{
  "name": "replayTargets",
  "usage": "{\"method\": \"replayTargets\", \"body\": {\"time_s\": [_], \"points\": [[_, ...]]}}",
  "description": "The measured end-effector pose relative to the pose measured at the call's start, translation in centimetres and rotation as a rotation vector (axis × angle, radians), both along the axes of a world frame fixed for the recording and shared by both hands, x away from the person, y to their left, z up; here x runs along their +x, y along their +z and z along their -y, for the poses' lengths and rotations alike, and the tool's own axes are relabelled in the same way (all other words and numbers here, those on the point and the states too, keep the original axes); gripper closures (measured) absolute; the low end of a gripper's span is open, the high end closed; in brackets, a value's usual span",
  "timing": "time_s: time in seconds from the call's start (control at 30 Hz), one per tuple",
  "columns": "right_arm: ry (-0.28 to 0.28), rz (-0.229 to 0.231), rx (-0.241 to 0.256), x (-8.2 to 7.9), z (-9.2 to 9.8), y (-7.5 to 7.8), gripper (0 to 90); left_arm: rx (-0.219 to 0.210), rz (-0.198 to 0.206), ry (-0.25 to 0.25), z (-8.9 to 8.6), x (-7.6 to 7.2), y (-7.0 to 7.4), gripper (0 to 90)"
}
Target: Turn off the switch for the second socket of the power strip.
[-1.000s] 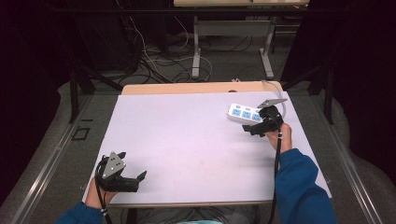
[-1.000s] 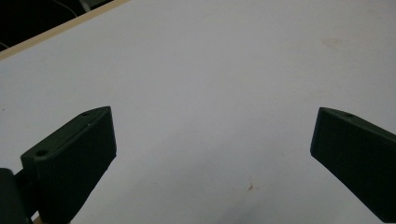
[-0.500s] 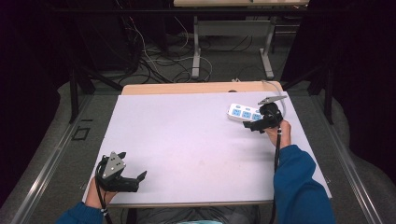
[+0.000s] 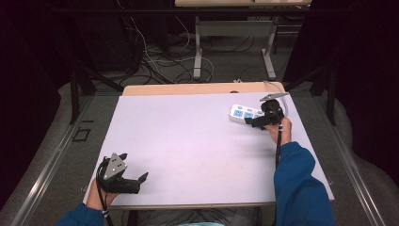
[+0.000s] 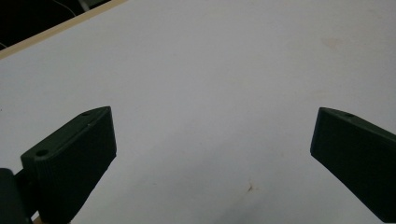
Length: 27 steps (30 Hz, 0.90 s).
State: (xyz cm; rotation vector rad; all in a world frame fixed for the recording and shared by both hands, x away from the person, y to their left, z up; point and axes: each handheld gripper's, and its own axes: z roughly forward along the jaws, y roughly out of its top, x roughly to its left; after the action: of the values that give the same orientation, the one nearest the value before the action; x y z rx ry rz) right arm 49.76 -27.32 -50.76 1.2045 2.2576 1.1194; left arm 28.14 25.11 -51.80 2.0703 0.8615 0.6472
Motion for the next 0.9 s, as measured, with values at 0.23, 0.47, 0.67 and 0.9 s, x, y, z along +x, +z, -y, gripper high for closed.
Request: {"method": "replayTargets", "body": {"time_s": [0.23,0.47,0.67,0.9], "points": [[-0.019,0.014,0.005,0.6,0.1,0.0,4.4,-0.002,0.003,0.001,0.0,0.0,0.0,0.3],[-0.034,0.023,0.011,1.1,0.2,-0.2,17.5,-0.004,-0.005,-0.001,0.0,0.0,0.0,0.3],[-0.063,0.035,0.015,1.3,0.3,-0.2,38.1,-0.007,-0.003,0.001,0.0,0.0,-0.1,0.3],[-0.104,0.059,0.053,1.5,0.6,0.1,70.6,0.001,0.002,0.000,0.0,0.1,0.0,0.3]]}}
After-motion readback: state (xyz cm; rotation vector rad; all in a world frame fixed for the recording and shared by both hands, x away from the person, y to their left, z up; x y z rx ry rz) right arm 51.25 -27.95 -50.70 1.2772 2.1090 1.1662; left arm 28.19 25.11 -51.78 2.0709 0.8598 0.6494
